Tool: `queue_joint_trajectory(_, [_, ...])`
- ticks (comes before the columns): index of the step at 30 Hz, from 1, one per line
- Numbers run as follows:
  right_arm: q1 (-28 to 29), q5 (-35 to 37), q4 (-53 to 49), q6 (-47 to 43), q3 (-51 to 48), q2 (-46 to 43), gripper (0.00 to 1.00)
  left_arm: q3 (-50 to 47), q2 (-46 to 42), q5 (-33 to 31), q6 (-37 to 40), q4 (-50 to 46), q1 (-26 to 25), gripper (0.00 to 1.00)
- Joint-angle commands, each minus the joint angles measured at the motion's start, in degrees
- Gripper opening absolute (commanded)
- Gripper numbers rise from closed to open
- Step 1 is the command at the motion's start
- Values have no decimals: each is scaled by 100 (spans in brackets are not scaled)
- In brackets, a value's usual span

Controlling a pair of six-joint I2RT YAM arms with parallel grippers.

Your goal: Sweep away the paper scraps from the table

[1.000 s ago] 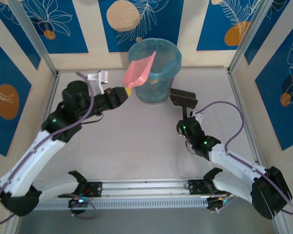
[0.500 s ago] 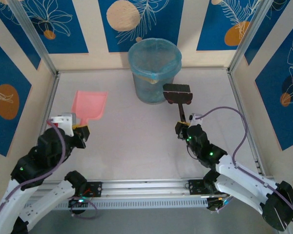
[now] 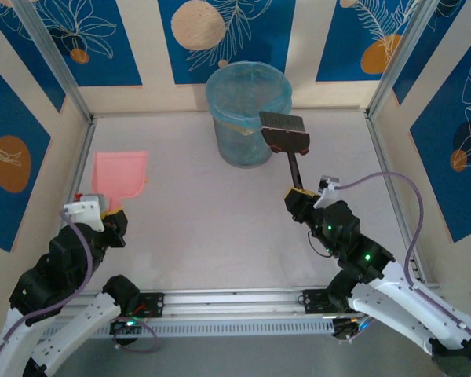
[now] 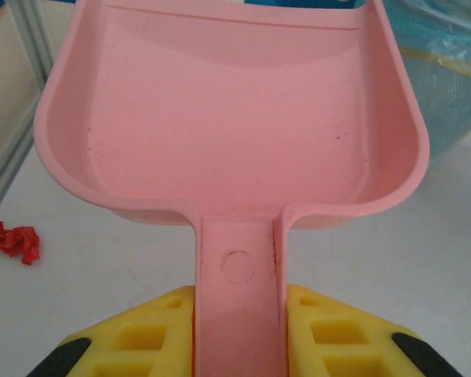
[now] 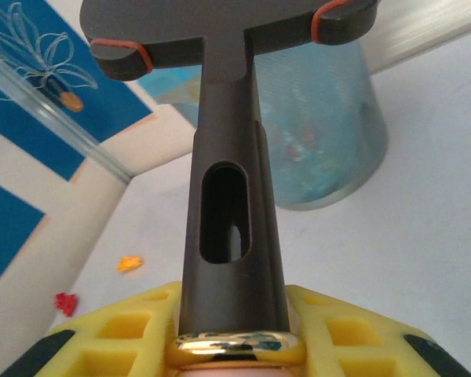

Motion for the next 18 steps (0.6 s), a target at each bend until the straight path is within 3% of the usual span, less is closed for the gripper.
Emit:
queue_joint_trajectory(1, [392,-300,-115,201,416,311,0,74,-228,-413,-92,-55,104,0])
queue_joint_trajectory(10, [2246,529,330,-465,1422,1979,0,134,-451,-702,-249,-219,240,0])
queue_joint_trajectory(15, [2369,268,210,-423,2224,3537,0,129,-794,-907,-349,-258,401,0])
queue_joint_trajectory(18, [2133,-748,563,-573,2803,4705,0,102,-933,-902,-357,-227,483,0])
